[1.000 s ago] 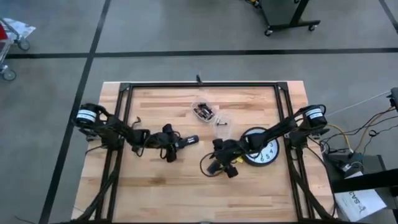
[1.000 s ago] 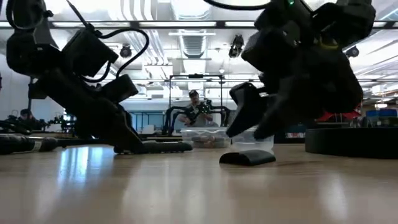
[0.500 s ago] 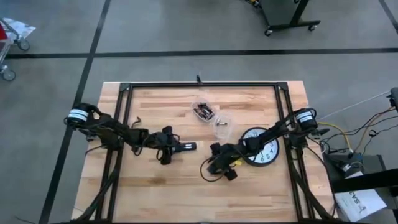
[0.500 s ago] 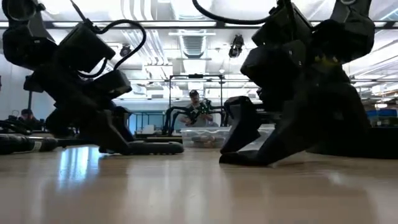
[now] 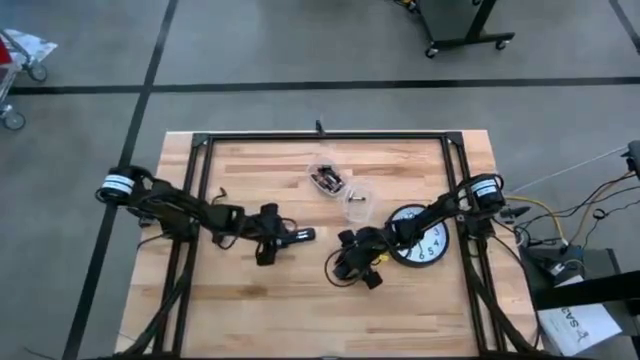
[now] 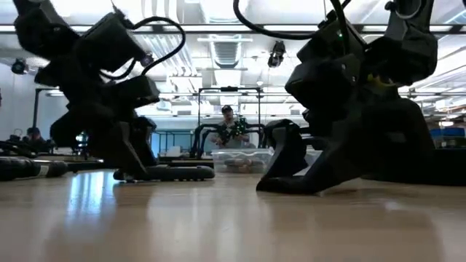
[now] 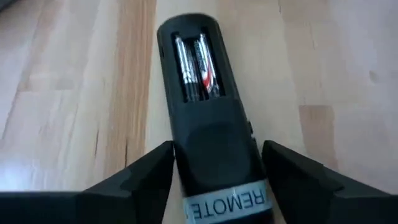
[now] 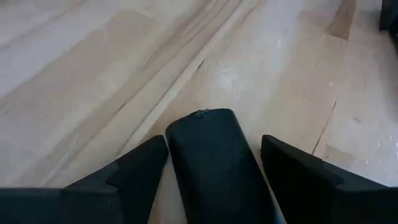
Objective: Insert battery
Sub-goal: Close the black remote battery cover
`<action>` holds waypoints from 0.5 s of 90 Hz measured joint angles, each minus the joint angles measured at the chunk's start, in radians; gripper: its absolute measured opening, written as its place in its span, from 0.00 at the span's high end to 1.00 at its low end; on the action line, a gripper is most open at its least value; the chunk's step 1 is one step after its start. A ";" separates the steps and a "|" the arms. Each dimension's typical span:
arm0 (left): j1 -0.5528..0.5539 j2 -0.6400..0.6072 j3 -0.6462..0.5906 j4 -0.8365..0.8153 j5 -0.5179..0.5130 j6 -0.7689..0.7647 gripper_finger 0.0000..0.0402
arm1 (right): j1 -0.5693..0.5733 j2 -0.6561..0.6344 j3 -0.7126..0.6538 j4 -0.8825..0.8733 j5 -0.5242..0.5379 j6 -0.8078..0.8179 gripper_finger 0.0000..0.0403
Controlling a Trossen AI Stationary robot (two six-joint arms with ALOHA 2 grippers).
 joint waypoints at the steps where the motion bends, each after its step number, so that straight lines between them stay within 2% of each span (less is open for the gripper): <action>1: 0.000 -0.001 0.006 -0.008 -0.001 -0.004 0.45 | -0.001 0.000 0.000 0.000 -0.001 -0.001 0.37; 24: -0.002 -0.022 0.115 -0.093 -0.013 -0.109 0.47 | -0.022 0.002 -0.004 0.002 -0.062 -0.029 0.34; 45: -0.030 -0.092 0.129 -0.084 -0.063 -0.200 0.52 | -0.027 0.002 -0.004 -0.002 -0.079 -0.007 0.32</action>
